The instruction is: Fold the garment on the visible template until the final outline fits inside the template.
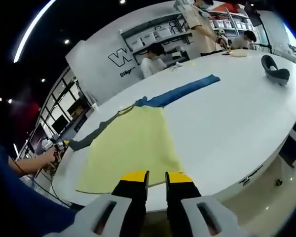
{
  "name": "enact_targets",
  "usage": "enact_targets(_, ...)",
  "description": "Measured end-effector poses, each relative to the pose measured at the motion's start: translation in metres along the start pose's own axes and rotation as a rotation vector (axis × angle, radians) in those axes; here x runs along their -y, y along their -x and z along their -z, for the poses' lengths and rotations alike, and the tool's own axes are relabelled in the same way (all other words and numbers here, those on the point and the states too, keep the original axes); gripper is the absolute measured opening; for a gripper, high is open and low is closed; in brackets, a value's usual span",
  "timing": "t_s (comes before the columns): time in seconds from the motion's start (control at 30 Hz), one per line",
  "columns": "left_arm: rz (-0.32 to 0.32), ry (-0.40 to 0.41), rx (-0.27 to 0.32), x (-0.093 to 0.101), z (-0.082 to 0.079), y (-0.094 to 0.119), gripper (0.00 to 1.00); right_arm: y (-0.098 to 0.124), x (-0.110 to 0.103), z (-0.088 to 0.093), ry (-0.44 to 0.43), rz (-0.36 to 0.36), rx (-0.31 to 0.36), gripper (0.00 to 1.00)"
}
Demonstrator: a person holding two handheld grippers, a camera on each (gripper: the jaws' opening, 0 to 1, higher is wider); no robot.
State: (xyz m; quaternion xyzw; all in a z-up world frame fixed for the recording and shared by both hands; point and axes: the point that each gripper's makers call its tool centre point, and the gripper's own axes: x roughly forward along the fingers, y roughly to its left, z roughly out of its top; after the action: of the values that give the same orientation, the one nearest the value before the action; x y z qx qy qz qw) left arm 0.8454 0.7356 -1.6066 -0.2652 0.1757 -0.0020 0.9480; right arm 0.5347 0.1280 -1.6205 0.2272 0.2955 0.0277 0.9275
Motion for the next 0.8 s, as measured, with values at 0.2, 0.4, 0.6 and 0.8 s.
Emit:
enact_targets(0.2,0.124,-0.042,0.001,0.068,-0.022,0.004,0.0,-0.004,-0.006,-0.003,-0.009,-0.053,0.018,0.07)
enact_targets(0.4,0.233,-0.101,-0.012,0.133,-0.025,0.018,0.0,-0.005,0.002,-0.008,-0.008,-0.078,0.03,0.06)
enact_targets(0.6,0.325,-0.146,-0.054,0.196,-0.02,0.03,0.0,0.006,0.02,-0.008,0.013,-0.099,0.023,0.06)
enact_targets(0.8,0.374,-0.18,-0.072,0.246,-0.014,0.032,0.0,0.023,0.037,-0.003,-0.009,-0.089,0.044,0.06)
